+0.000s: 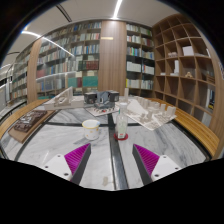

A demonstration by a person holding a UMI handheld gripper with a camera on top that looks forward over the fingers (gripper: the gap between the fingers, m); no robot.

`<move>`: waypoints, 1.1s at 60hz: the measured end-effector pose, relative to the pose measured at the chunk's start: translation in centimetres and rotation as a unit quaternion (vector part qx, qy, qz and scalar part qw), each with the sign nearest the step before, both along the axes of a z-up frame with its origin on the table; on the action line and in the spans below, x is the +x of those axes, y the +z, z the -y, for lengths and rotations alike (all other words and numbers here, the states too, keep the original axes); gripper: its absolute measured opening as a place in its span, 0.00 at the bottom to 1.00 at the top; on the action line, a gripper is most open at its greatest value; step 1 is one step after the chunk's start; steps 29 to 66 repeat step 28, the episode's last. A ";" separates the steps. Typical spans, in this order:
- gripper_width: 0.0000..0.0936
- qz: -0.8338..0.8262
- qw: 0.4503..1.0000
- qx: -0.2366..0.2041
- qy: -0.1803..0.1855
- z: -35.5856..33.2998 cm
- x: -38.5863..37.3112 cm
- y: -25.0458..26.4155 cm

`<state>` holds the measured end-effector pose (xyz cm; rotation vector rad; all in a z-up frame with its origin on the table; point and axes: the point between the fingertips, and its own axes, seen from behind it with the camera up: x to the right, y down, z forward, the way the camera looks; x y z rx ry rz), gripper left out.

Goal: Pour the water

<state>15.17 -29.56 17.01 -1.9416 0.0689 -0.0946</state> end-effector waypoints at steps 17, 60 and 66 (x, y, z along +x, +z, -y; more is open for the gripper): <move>0.91 -0.009 1.000 -0.004 -0.003 6.0 -1.6 0.1; 0.92 0.019 1.000 0.006 -0.004 7.2 -1.8 0.3; 0.92 0.019 1.000 0.006 -0.004 7.2 -1.8 0.3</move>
